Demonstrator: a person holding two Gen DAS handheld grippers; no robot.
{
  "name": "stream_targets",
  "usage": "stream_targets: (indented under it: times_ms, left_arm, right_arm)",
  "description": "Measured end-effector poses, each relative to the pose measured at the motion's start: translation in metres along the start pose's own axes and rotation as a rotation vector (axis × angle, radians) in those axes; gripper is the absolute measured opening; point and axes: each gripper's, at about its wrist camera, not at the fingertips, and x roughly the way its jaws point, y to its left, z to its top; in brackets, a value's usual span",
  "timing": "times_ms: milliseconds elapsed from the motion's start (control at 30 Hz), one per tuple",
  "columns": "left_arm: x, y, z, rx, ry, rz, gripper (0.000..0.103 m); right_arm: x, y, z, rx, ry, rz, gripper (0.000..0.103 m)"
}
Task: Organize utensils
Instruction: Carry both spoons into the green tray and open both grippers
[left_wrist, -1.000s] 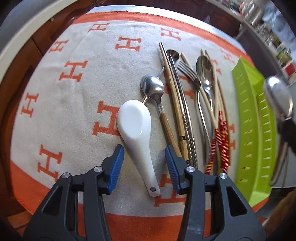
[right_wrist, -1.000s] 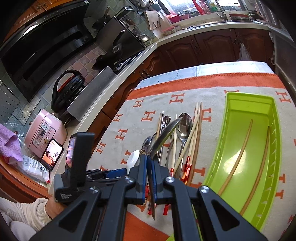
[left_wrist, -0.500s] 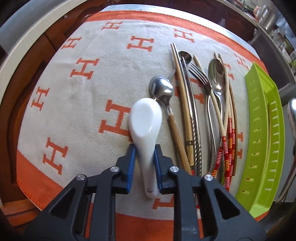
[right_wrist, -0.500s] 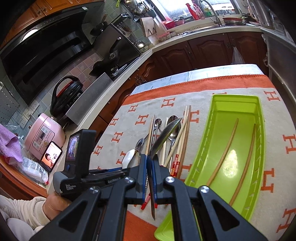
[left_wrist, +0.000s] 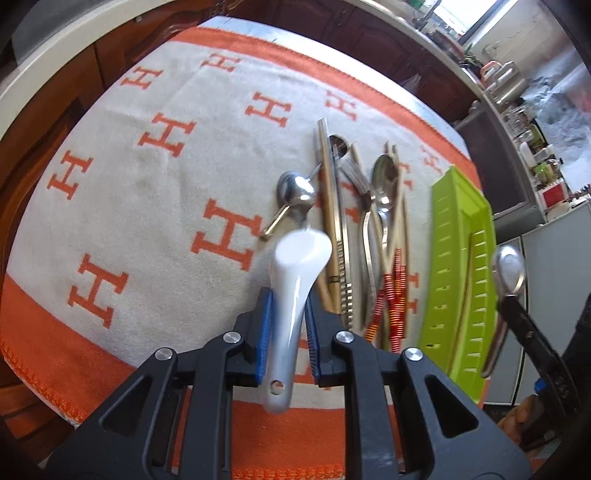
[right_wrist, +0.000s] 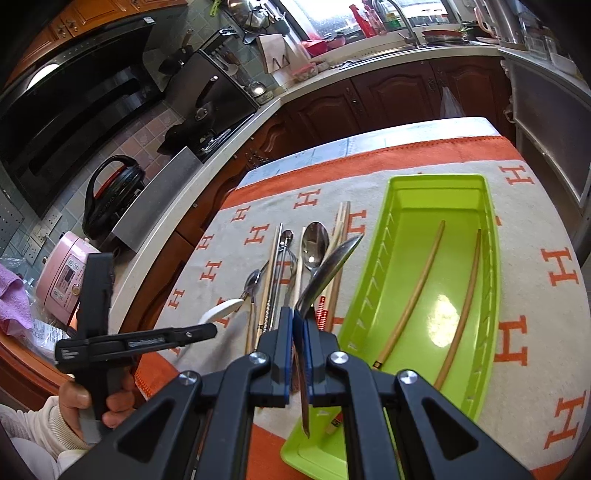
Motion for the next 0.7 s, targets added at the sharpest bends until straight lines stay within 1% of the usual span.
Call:
stream_targets:
  times_ms: [67, 100, 133, 367, 467, 600, 700]
  left_arm:
    - [-0.007, -0.010, -0.001, 0.027, -0.014, -0.022, 0.011]
    - [-0.009, -0.014, -0.001, 0.042, -0.018, -0.028, 0.006]
    - [-0.010, -0.019, -0.002, 0.059, -0.021, -0.035, 0.004]
    - [-0.012, -0.039, 0.001, 0.104, -0.040, -0.052, 0.004]
    - [-0.012, -0.055, 0.002, 0.141, -0.039, -0.070, 0.004]
    - [-0.010, -0.095, 0.002, 0.216, -0.022, -0.124, 0.004]
    - [-0.007, -0.129, -0.001, 0.287, -0.030, -0.146, 0.004]
  right_arm:
    - [-0.002, -0.005, -0.001, 0.013, -0.002, -0.015, 0.005]
    - [-0.002, -0.006, -0.001, 0.020, -0.003, -0.024, 0.005]
    - [-0.003, -0.009, -0.001, 0.027, -0.003, -0.030, 0.005]
    - [-0.010, -0.027, -0.004, 0.065, -0.012, -0.080, 0.005]
    - [-0.011, -0.035, -0.003, 0.078, -0.009, -0.120, 0.005]
    - [-0.007, -0.045, -0.002, 0.084, 0.020, -0.163, 0.005]
    - [-0.001, -0.051, -0.002, 0.084, 0.049, -0.188, 0.005]
